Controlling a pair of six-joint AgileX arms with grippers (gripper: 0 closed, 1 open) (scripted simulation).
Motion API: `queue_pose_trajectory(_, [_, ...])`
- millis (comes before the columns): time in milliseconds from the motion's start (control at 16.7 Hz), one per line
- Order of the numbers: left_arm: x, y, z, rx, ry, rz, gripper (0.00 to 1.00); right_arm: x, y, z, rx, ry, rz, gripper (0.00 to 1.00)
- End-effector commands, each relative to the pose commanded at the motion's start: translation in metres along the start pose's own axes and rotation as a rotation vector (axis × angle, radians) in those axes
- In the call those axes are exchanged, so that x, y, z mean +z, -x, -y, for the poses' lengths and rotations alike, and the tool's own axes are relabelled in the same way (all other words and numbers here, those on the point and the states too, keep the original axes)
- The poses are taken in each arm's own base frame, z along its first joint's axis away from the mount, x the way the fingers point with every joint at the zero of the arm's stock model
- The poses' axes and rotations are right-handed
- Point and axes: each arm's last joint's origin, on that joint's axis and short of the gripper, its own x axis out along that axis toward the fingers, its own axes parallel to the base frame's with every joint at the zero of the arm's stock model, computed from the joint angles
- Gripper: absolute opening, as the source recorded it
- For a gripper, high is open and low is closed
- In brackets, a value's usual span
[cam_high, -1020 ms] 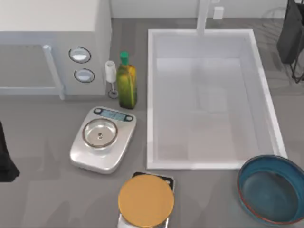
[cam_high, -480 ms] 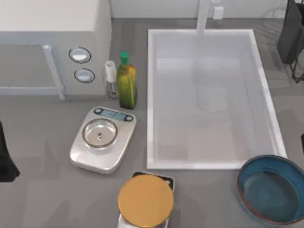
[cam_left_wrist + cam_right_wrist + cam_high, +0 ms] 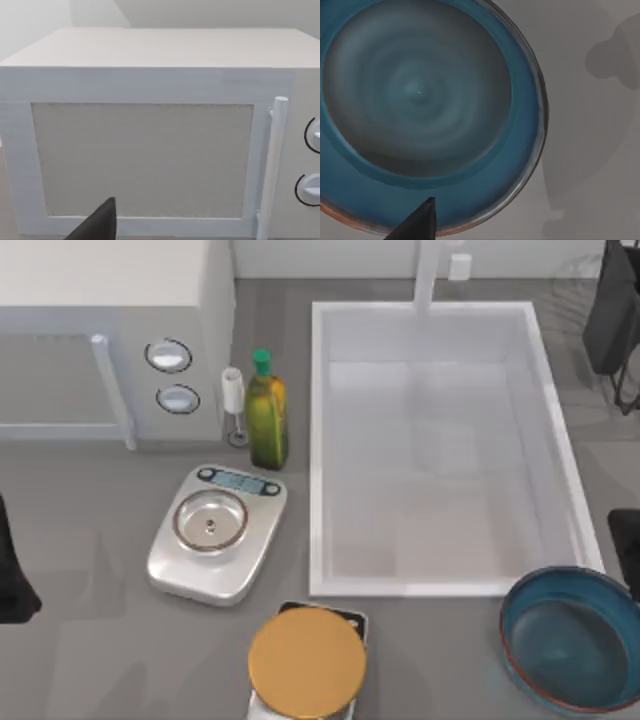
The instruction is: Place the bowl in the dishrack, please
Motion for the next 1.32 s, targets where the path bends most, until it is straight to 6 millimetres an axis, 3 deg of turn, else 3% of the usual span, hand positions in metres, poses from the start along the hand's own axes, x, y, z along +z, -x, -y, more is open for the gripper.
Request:
queue_pose_trajectory(300, [0.0, 0.0, 0.0, 0.0, 0.0, 0.0, 1.0, 0.0, -0.005, 0.001, 0.0, -0.002, 0.0, 1.0])
queue_pose_trajectory(840, [0.0, 0.0, 0.0, 0.0, 0.0, 0.0, 1.0, 0.002, -0.093, 0.0, 0.001, 0.0, 0.005, 1.0])
queue_pose_trajectory(1140, [0.0, 0.0, 0.0, 0.0, 0.0, 0.0, 1.0, 0.0, -0.1, 0.0, 0.0, 0.0, 0.0, 1.0])
queue_pose_trajectory(1320, [0.0, 0.0, 0.0, 0.0, 0.0, 0.0, 1.0, 0.0, -0.1, 0.0, 0.0, 0.0, 0.0, 0.77])
